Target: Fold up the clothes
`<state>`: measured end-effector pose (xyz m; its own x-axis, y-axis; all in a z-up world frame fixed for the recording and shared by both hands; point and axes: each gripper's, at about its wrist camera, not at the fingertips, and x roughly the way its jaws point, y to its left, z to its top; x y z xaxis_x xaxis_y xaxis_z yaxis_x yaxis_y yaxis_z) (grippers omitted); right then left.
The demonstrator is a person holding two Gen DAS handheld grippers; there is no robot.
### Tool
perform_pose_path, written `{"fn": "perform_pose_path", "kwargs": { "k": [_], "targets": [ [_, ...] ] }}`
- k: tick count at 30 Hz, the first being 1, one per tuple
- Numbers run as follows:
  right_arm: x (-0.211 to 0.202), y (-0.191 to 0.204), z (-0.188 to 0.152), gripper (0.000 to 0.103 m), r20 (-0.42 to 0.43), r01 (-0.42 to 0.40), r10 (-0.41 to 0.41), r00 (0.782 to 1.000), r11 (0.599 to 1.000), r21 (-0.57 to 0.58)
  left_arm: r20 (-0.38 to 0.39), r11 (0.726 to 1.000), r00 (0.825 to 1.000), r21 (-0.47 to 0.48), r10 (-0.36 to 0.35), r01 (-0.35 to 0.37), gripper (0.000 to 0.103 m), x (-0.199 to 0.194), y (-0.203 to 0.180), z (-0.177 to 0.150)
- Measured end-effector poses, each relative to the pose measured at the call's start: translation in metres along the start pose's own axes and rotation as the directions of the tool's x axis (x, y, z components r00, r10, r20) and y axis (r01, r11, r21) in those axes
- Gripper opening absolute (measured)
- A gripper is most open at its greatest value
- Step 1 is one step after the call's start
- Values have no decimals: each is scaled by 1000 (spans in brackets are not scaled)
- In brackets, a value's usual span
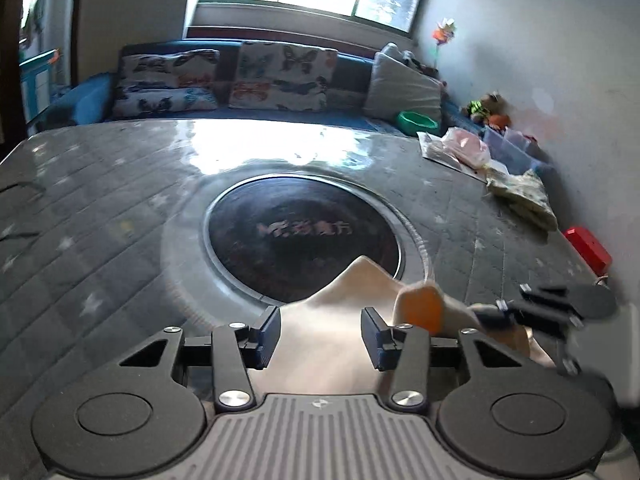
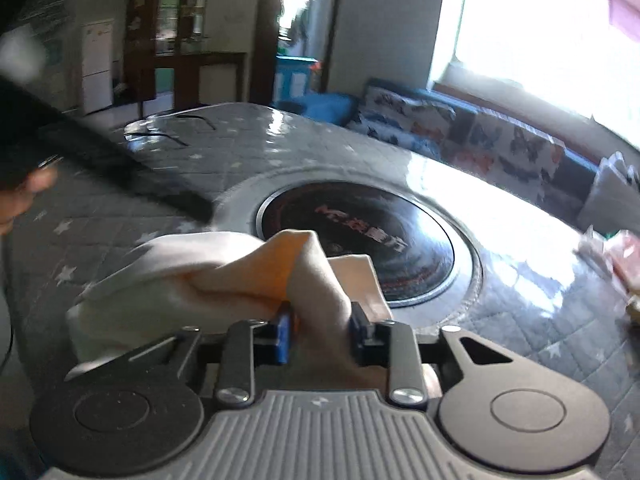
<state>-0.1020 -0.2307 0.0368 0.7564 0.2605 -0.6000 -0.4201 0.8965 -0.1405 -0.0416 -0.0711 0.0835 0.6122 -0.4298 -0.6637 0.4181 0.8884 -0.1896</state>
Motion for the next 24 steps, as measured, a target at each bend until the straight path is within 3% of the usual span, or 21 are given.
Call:
{"fn": "perform_pose_path", "kwargs": {
  "k": [6, 10, 15, 22, 24],
  "targets": [
    [-18, 22, -17, 27, -28, -76, 74, 997, 993, -86, -46, 999, 999, 50, -7, 10, 47, 37, -17, 22],
    [-19, 26, -27, 28, -40, -94, 91, 995, 993, -66, -104, 989, 994, 140, -30, 44, 47, 59, -41, 26],
    [-16, 27, -31, 37, -23, -98, 98, 995, 995, -31, -150, 969, 988, 239, -25, 61, 48, 84, -71, 20],
    [-17, 28, -37, 55, 0, -112, 112, 994, 994, 6, -179, 960, 984, 271, -20, 69, 46, 104, -80, 13],
    [-17, 29, -37, 63, 6, -120, 120, 993, 993, 11, -175, 954, 985, 292, -10, 62, 39, 107, -84, 12]
  ]
}}
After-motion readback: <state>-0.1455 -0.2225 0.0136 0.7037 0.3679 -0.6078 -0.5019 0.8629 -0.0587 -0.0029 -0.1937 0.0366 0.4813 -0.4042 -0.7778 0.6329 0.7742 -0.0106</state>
